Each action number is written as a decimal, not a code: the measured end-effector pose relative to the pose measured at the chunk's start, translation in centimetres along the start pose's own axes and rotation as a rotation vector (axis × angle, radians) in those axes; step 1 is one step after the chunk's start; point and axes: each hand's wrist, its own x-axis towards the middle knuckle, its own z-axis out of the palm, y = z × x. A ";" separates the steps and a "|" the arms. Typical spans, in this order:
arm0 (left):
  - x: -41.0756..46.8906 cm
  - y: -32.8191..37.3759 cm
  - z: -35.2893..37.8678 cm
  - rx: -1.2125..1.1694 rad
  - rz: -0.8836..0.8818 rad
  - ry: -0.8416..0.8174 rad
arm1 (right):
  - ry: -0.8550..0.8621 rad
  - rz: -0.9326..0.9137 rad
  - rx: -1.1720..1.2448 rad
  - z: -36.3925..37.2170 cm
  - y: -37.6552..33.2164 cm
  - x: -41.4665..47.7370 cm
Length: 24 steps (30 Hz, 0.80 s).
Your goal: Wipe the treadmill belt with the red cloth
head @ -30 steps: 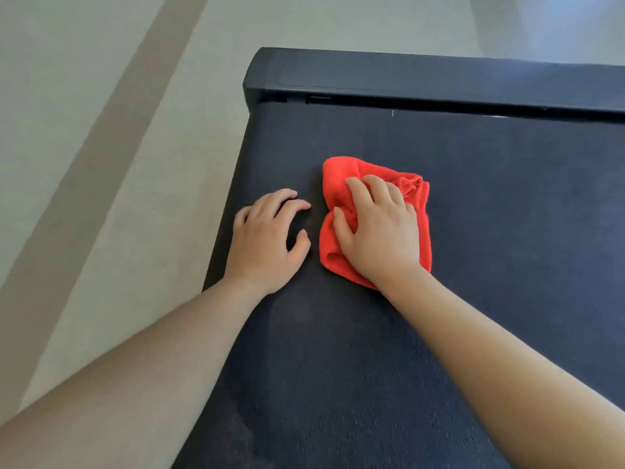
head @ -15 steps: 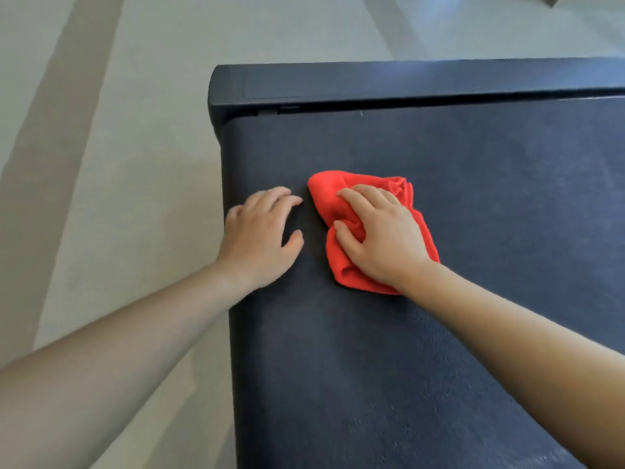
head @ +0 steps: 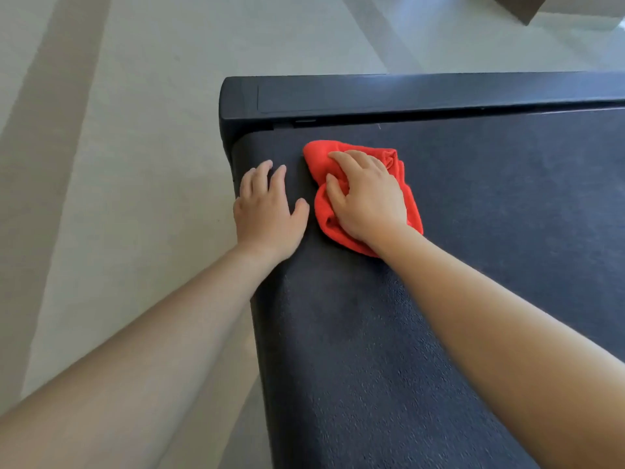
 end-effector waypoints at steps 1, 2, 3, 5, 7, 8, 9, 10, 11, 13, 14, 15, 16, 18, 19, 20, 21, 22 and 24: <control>0.0 0.1 0.2 -0.004 -0.004 0.036 | 0.008 -0.006 0.002 0.4 0.2 1.1; 0.0 0.1 0.4 -0.020 -0.005 0.070 | 0.011 -0.013 0.005 0.7 0.4 2.1; 0.0 0.0 0.5 -0.045 -0.005 0.099 | 0.013 -0.020 0.006 1.1 0.5 3.0; 0.0 -0.3 0.6 -0.089 -0.010 0.140 | 0.011 -0.034 0.006 1.6 0.9 4.8; 0.1 -0.4 0.6 -0.109 -0.009 0.155 | 0.014 -0.046 0.011 1.9 1.0 6.3; 0.1 -0.4 0.6 -0.115 -0.008 0.156 | 0.014 -0.049 0.011 2.0 1.0 6.8; 0.1 -0.4 0.6 -0.121 -0.008 0.155 | 0.011 -0.050 0.009 2.1 1.0 7.2; 0.2 -0.4 0.6 -0.125 -0.007 0.154 | 0.006 -0.047 0.006 2.1 0.9 7.4; 0.2 -0.4 0.6 -0.126 -0.008 0.155 | 0.002 -0.044 0.003 2.1 0.9 7.4; 0.2 -0.5 0.5 -0.133 -0.004 0.156 | -0.006 -0.049 0.000 1.8 1.0 7.2; 0.2 -0.5 0.4 -0.143 0.001 0.156 | -0.019 -0.056 0.002 1.6 1.0 6.9; 0.1 -0.6 0.4 -0.160 0.005 0.156 | -0.041 -0.064 0.005 1.2 1.0 6.6; 0.0 -0.7 0.3 -0.184 0.008 0.152 | -0.064 -0.069 0.003 0.8 1.1 6.0; 0.0 -0.8 0.3 -0.216 0.013 0.139 | -0.095 -0.066 -0.006 -0.2 1.2 4.3; 0.0 -0.9 0.3 -0.215 0.010 0.133 | -0.105 -0.060 -0.010 -0.6 1.2 3.1; 0.0 -0.9 0.3 -0.207 0.010 0.126 | -0.109 -0.051 -0.012 -1.0 1.1 1.8; 0.1 -0.9 0.3 -0.198 0.013 0.117 | -0.106 -0.041 -0.011 -1.4 0.9 0.3; 0.1 -0.8 0.2 -0.192 0.017 0.107 | -0.097 -0.030 -0.008 -1.8 0.6 -1.1; 0.1 -0.7 0.1 -0.190 0.018 0.099 | -0.076 -0.017 0.001 -2.4 -0.3 -4.0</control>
